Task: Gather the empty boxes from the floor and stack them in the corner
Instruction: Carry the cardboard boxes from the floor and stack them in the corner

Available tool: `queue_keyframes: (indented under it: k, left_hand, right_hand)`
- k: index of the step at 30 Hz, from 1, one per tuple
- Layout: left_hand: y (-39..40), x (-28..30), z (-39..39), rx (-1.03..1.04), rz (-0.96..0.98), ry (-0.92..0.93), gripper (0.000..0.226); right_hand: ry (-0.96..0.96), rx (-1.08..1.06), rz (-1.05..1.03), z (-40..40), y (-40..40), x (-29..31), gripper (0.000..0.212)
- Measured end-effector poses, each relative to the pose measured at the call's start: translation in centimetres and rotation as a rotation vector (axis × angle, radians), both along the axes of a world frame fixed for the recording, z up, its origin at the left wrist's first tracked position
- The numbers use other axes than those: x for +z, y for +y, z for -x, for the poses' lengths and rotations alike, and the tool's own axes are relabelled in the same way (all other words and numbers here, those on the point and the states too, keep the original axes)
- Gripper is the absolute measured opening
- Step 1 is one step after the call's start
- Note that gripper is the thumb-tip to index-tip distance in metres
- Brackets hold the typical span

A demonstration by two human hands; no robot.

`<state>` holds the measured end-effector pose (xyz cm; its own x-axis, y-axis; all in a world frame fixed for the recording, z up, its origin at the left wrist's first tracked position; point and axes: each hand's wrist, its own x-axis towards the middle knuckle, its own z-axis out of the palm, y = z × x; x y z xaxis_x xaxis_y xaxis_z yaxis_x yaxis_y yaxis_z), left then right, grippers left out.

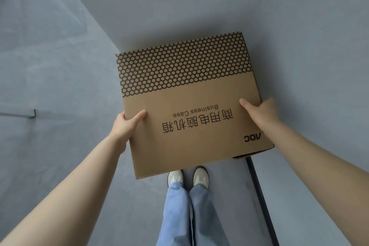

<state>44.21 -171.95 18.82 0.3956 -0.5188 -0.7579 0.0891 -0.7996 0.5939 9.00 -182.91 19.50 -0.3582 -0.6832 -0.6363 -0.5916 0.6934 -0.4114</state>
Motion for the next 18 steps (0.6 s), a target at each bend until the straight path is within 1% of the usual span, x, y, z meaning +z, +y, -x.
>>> queue_keyframes:
  k: [2, 3, 5, 7, 9, 12, 14, 18]
  left_hand:
    - [2.1, 0.0, 0.5, 0.046, -0.038, 0.021, 0.079]
    - [2.9, 0.1, 1.0, 0.064, -0.038, 0.033, 0.086]
    - [4.1, 0.3, 1.8, 0.083, -0.029, 0.055, 0.088]
    - [4.4, 0.3, 2.3, 0.094, -0.030, 0.057, 0.083]
    - [4.0, 0.3, 2.4, 0.101, -0.015, 0.047, 0.071]
    - [2.9, 0.1, 2.5, 0.095, -0.005, 0.048, 0.065]
    - [1.4, -0.1, 2.9, 0.085, -0.002, 0.040, 0.063]
    - [-2.4, -0.5, 5.3, 0.073, 0.001, 0.059, 0.063]
  right_hand:
    - [0.018, -0.187, -0.157, 1.0, 2.1, -0.1, 0.117]
    - [0.000, -0.297, -0.219, 1.3, 3.0, 0.0, 0.117]
    - [-0.073, -0.478, -0.316, 1.5, 4.2, 0.1, 0.100]
    - [-0.187, -0.587, -0.365, 1.5, 4.5, 0.0, 0.086]
    - [-0.304, -0.668, -0.332, 1.6, 4.3, -0.3, 0.085]
    - [-0.340, -0.704, -0.285, 2.9, 3.8, -1.6, 0.091]
    - [-0.360, -0.723, -0.274, 2.9, 3.0, -1.0, 0.086]
    - [-0.417, -0.770, -0.216, 3.8, 0.4, -1.5, 0.069]
